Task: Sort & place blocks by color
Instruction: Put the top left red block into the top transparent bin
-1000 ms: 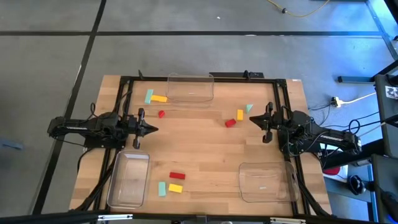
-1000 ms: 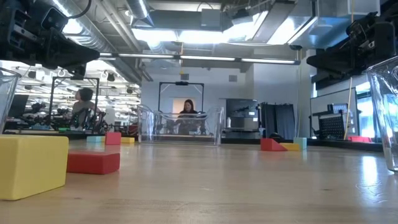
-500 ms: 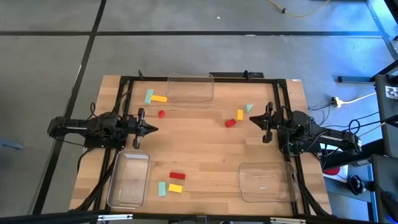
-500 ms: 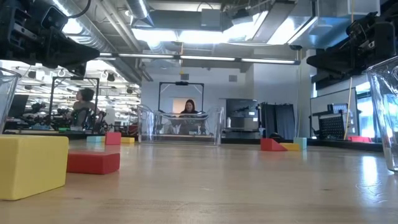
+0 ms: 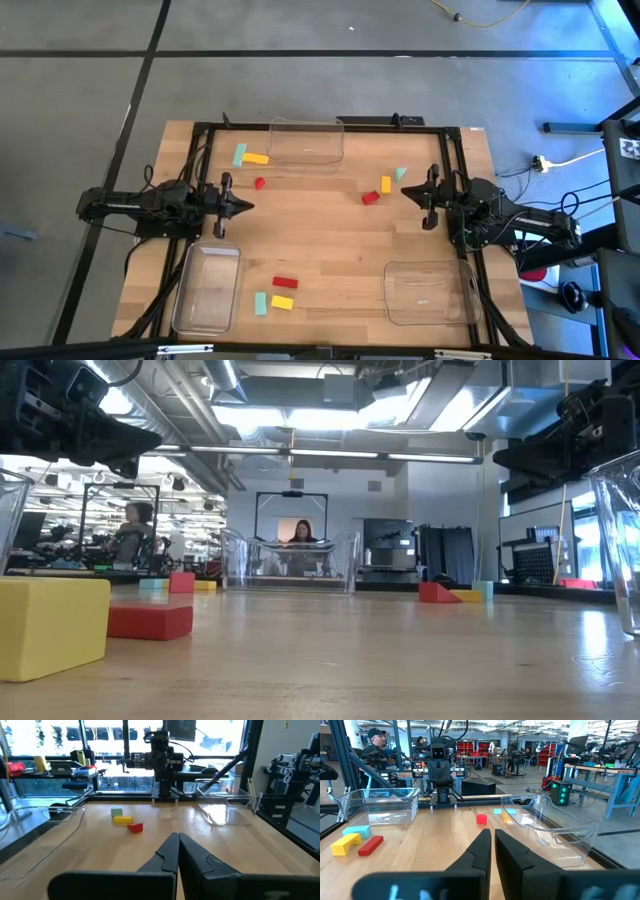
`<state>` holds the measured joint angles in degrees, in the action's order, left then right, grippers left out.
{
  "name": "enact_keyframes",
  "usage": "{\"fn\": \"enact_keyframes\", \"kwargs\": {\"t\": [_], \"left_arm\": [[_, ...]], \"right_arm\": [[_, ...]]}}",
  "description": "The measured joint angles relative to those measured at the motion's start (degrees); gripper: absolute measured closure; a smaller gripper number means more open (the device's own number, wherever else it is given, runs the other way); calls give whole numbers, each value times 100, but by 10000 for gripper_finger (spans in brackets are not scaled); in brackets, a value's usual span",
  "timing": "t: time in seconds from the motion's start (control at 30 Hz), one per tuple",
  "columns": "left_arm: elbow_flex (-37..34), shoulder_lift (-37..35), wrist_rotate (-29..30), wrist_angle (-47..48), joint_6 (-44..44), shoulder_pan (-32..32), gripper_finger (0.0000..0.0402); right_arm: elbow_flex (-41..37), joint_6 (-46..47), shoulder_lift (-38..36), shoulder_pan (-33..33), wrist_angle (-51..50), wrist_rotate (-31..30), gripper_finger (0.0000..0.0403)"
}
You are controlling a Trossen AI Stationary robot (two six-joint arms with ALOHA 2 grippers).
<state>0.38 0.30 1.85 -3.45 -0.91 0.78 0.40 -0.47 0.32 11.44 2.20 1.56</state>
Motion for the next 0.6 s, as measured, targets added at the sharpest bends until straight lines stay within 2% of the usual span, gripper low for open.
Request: {"fn": "enact_keyframes", "kwargs": {"t": [0.1, 0.2, 0.3, 0.43, 0.6], "left_arm": [[0, 2, 203, -119, -5, 0, 401], [3, 41, 398, -708, -90, -2, 401], [271, 255, 789, -873, -64, -10, 401], [1067, 858, 1489, -285, 259, -153, 389], [2299, 1968, 2175, 911, 512, -582, 341]], "right_arm": [[0, -1, 0, 2, 0, 2, 375], [0, -1, 0, 0, 0, 2, 375], [0, -2, 0, 2, 0, 2, 375], [0, -1, 0, 0, 0, 2, 375], [0, -2, 0, 2, 0, 2, 375]]}}
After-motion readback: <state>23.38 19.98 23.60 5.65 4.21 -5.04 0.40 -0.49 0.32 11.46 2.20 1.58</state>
